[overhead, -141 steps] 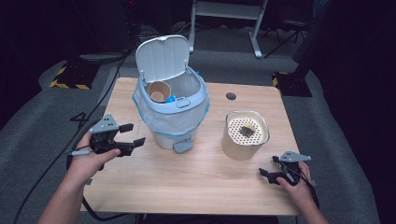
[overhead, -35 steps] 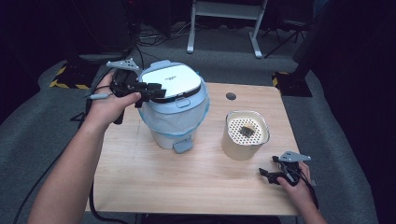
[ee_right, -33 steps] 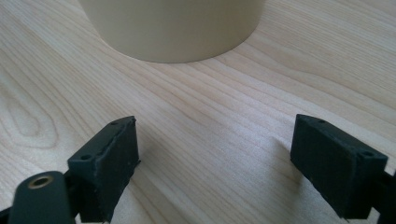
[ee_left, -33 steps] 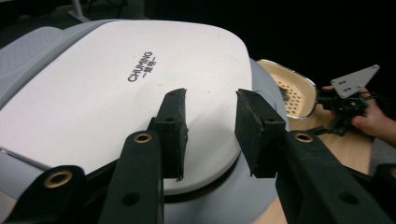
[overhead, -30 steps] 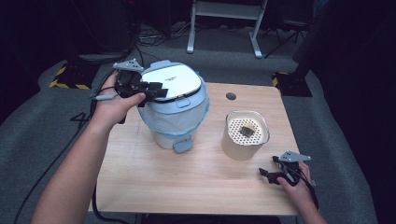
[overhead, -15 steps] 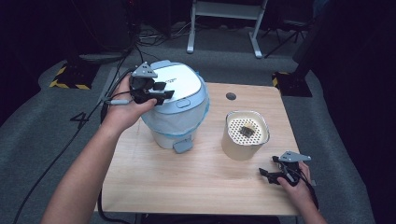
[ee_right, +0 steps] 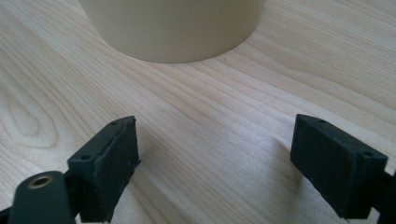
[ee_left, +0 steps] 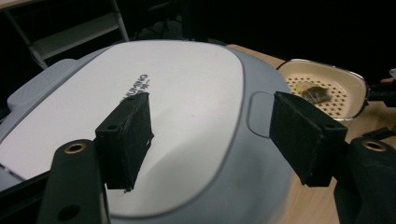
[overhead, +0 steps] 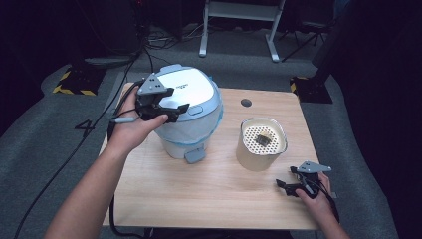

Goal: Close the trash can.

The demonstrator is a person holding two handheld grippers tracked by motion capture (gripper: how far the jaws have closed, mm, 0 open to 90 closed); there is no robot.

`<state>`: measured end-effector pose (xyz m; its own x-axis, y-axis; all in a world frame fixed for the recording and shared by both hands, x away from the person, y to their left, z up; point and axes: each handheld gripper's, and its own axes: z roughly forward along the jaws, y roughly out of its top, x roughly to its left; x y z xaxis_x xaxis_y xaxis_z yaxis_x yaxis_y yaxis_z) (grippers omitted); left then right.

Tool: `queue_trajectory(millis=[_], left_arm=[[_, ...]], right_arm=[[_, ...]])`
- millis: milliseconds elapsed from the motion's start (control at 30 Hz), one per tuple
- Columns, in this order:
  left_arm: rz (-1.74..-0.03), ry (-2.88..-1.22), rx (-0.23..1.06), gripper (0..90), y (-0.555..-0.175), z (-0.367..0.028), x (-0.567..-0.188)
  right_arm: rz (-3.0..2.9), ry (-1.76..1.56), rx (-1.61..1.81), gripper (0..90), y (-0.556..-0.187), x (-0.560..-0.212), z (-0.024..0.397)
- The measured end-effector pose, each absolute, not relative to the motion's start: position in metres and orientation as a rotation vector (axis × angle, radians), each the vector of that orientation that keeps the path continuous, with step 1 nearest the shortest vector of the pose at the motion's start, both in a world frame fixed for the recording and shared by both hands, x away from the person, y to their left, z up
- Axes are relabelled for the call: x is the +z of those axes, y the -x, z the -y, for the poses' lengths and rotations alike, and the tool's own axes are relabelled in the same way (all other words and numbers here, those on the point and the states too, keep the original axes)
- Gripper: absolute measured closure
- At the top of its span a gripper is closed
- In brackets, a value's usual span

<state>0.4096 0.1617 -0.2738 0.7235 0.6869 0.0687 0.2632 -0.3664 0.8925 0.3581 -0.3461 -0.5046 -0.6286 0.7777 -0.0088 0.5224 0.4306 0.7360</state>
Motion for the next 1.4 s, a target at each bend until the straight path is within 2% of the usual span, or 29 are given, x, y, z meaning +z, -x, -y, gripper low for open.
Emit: queue_trajectory(millis=[400,567,867,1400], left_arm=[[-0.711,-1.94,0.55,30.0,-0.344,-0.176,-0.293],[-0.728,-1.963,0.543,30.0,-0.329,-0.184,-0.317],[-0.798,-1.982,0.485,29.5,-0.324,-0.197,-0.367],[-0.912,-2.005,0.457,26.5,-0.329,-0.205,-0.441]], right_arm=[[-2.341,-1.112,1.021,15.0,-0.358,-0.505,0.346],[-2.341,-1.112,1.021,15.0,-0.358,-0.505,0.346],[-2.341,-1.112,1.021,15.0,-0.358,-0.505,0.346],[-2.341,-1.111,1.021,15.0,-0.358,-0.505,0.346]])
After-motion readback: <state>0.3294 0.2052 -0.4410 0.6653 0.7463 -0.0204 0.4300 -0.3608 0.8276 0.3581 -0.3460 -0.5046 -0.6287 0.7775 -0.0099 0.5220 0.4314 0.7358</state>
